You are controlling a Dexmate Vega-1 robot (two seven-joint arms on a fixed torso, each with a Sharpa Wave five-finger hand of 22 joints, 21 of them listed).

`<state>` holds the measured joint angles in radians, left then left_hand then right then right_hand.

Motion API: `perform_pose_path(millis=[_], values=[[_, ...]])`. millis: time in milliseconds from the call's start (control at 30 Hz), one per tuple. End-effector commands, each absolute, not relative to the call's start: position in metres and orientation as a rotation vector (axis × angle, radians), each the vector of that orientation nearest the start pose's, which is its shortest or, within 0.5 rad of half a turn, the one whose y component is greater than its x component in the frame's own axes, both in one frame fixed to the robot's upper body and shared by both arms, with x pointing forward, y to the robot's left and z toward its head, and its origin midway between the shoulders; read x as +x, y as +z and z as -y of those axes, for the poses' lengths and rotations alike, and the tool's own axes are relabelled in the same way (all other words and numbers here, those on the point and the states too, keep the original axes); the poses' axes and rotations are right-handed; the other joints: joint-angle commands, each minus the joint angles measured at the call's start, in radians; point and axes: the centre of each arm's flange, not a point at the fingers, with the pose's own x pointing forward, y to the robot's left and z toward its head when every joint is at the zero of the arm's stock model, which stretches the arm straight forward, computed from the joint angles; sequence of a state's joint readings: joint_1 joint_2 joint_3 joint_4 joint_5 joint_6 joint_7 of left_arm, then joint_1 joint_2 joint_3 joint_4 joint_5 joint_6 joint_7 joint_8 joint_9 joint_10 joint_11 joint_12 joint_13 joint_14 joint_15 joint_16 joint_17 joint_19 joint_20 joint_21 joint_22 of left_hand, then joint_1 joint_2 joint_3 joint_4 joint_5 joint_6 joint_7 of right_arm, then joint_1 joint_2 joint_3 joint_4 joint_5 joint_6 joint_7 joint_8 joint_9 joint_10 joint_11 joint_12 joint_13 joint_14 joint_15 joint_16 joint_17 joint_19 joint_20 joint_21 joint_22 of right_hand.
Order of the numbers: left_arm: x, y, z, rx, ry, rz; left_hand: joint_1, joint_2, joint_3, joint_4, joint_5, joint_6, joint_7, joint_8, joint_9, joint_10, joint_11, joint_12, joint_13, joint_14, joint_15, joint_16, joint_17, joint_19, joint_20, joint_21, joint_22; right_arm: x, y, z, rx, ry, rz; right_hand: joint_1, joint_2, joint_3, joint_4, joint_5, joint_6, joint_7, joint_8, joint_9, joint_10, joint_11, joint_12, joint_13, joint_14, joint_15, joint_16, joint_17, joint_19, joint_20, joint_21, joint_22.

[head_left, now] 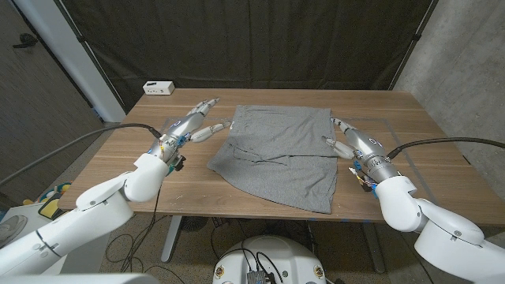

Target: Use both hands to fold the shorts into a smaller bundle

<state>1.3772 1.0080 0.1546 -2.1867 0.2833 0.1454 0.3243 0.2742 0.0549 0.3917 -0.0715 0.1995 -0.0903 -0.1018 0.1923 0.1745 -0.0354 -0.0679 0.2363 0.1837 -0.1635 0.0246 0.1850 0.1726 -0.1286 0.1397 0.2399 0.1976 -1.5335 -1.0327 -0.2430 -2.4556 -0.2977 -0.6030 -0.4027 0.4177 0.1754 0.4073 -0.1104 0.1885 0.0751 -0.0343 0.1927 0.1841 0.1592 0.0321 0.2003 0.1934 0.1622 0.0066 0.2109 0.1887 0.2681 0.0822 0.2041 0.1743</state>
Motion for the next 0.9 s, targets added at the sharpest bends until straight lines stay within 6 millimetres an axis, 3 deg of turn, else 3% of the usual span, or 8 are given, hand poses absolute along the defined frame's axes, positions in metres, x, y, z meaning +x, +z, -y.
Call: perform_pose_path(millis=[33,900], values=[[0.454,-0.016,-0.277,1.207,0.112,0.76,0.014,-0.001,0.0,-0.009,-0.001,0.008,-0.002,0.004,0.003,0.008,-0.003,0.002,0.006,0.011,0.002,0.003,0.001,0.016,0.005,0.005,0.002,0.408,-0.081,0.239,-1.207,-0.218,0.487,0.009,0.0,0.002,0.006,-0.003,0.004,-0.007,0.004,0.002,0.005,-0.005,0.005,0.001,0.006,-0.012,0.007,0.004,0.009,0.001,0.003,0.003],[0.447,-0.031,-0.281,1.324,0.113,0.658,0.037,-0.003,0.003,-0.031,0.001,0.027,-0.004,0.008,0.004,0.037,-0.011,0.005,0.006,0.022,-0.002,0.003,0.0,0.032,0.0,0.008,0.002,0.391,-0.108,0.227,-1.259,-0.2,0.402,0.018,-0.002,0.002,0.006,-0.006,0.009,-0.009,0.005,0.003,0.016,-0.011,0.006,0.002,0.017,-0.02,0.01,0.005,0.016,0.0,0.004,0.003]])
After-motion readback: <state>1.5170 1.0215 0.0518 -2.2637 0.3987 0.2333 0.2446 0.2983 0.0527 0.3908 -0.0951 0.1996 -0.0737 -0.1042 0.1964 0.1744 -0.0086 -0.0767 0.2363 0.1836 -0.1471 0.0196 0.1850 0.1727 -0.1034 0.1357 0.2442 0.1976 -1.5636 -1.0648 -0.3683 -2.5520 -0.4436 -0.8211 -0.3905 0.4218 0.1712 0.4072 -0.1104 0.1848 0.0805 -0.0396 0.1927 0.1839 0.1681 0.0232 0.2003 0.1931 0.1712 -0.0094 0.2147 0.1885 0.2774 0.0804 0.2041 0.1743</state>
